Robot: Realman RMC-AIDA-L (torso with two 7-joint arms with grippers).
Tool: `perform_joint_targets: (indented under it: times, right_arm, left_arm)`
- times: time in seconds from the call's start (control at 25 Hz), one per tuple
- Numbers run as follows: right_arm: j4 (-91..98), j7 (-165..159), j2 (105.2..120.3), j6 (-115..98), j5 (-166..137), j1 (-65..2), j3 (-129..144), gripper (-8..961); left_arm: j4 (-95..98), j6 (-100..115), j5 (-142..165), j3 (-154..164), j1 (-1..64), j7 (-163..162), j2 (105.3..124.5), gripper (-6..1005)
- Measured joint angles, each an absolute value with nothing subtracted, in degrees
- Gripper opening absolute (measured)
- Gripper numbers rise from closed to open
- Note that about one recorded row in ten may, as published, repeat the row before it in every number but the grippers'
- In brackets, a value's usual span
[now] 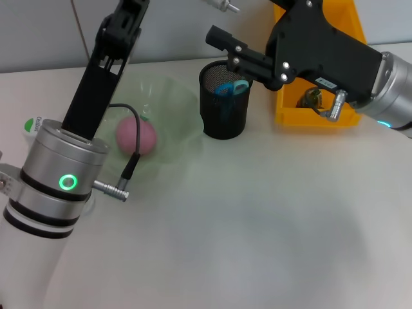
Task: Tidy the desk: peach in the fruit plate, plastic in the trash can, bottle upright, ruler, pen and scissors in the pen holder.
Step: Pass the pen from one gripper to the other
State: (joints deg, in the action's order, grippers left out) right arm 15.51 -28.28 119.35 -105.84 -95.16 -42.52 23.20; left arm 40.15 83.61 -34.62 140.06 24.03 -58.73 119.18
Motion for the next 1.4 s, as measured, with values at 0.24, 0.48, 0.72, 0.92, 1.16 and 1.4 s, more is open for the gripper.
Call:
perform_joint_targets:
  times: [0.24, 0.48, 0.72, 0.92, 1.16, 1.4]
  right_arm:
    - [14.9, -26.6, 119.43, -105.3, -95.2, -43.5, 23.2, 613]
    - [14.7, -25.7, 119.46, -104.8, -95.2, -43.7, 23.2, 611]
    - [13.8, -25.0, 119.52, -104.7, -95.0, -43.9, 22.9, 610]
    - [12.8, -23.9, 119.53, -104.7, -93.6, -43.9, 23.0, 608]
    - [12.5, -23.6, 119.53, -104.7, -93.5, -43.9, 23.1, 351]
    - [12.5, -23.6, 119.53, -104.7, -93.5, -43.9, 23.1, 305]
  left_arm:
    - [40.7, 82.5, -34.6, 140.1, 24.2, -58.7, 119.18, 127]
    - [40.9, 82.5, -35.1, 140.2, 24.1, -58.7, 119.18, 127]
    - [40.9, 82.5, -35.2, 140.4, 24.1, -58.9, 119.18, 127]
    - [40.9, 82.5, -35.2, 140.4, 24.0, -58.8, 119.18, 127]
    - [40.8, 82.5, -35.2, 140.5, 24.2, -58.7, 119.18, 127]
    - [40.8, 82.1, -35.2, 140.5, 24.2, -58.7, 119.18, 127]
